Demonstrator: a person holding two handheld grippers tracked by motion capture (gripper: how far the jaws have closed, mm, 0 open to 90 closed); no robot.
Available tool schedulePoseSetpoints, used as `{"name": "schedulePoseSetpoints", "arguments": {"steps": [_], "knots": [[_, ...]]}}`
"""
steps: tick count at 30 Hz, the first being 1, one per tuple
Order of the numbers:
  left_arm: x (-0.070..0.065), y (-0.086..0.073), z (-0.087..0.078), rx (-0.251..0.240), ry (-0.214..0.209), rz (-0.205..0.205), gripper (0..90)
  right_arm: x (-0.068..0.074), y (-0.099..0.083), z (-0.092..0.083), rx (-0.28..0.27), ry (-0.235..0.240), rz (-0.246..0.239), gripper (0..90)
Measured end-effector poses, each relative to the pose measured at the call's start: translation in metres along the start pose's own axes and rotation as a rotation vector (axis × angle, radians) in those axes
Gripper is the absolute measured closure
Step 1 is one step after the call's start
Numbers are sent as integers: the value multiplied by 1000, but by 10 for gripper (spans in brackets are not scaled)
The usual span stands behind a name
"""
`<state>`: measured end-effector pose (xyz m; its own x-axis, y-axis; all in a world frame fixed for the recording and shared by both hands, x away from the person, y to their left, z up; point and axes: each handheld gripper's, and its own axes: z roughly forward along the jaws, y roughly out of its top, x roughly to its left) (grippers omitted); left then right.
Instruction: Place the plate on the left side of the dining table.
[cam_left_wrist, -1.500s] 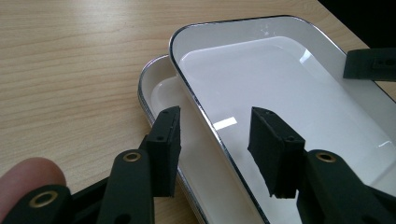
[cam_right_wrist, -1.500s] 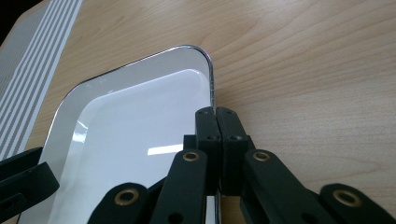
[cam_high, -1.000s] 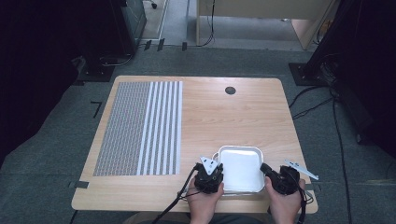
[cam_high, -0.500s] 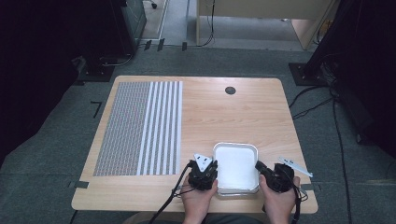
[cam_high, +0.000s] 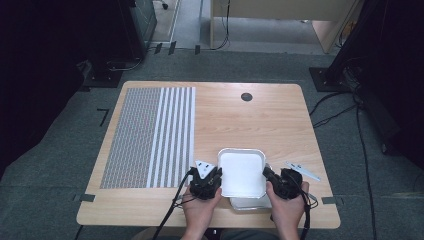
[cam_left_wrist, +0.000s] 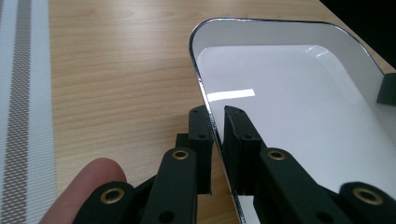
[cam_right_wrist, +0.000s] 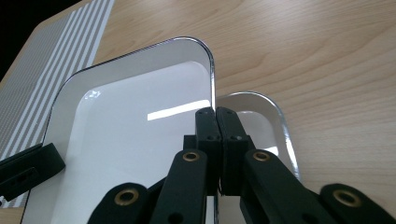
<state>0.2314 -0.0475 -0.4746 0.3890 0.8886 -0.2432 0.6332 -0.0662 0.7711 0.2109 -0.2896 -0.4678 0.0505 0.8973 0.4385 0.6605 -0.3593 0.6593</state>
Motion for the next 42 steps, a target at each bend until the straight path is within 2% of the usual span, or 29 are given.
{"name": "schedulePoseSetpoints", "arguments": {"steps": [1,6,11,12,13,14,15,16,17,18,19,20,22,23,24,26,29,30,32,33,35,42], "knots": [[0,0,0,0,0,0,825,0,0,0,0,0,0,900],[19,8,-9,-6,7,-13,827,17,2,9,3,23,-12,900],[40,13,-19,-18,26,-22,829,38,2,19,14,44,-18,900],[49,16,-24,-21,28,-28,830,47,1,24,21,53,-21,900],[49,16,-24,-21,28,-28,828,47,1,24,21,53,-21,900],[58,19,-28,-20,31,-32,827,55,1,28,26,61,-21,900],[58,19,-28,-20,31,-32,827,55,1,28,26,61,-21,900],[62,20,-30,-21,33,-31,828,63,1,32,29,72,-23,900],[66,21,-31,-20,36,-29,828,63,1,32,29,72,-23,900],[76,22,-35,-17,42,-32,827,72,1,37,34,80,-26,900],[76,22,-35,-17,42,-32,827,72,1,37,34,80,-26,900],[81,23,-36,-20,45,-36,827,81,0,43,37,87,-33,900],[91,24,-39,-17,55,-40,825,86,0,45,41,91,-34,900],[101,25,-41,-18,63,-49,823,95,-1,51,47,96,-39,900],[101,25,-41,-18,63,-49,822,95,-1,51,47,96,-39,900],[111,26,-44,-18,67,-59,821,109,-3,60,51,108,-46,900],[126,29,-47,-11,65,-73,819,117,-3,66,55,113,-48,900],[135,32,-49,-5,65,-76,814,125,-4,71,58,116,-49,900],[140,33,-50,-7,68,-79,813,129,-4,74,60,119,-49,900],[145,34,-51,-9,70,-81,812,138,-4,80,66,122,-49,900],[154,36,-52,-7,72,-87,809,142,-4,82,67,124,-54,900],[189,44,-58,-28,117,-116,837,174,-6,102,87,153,-80,899]]}}
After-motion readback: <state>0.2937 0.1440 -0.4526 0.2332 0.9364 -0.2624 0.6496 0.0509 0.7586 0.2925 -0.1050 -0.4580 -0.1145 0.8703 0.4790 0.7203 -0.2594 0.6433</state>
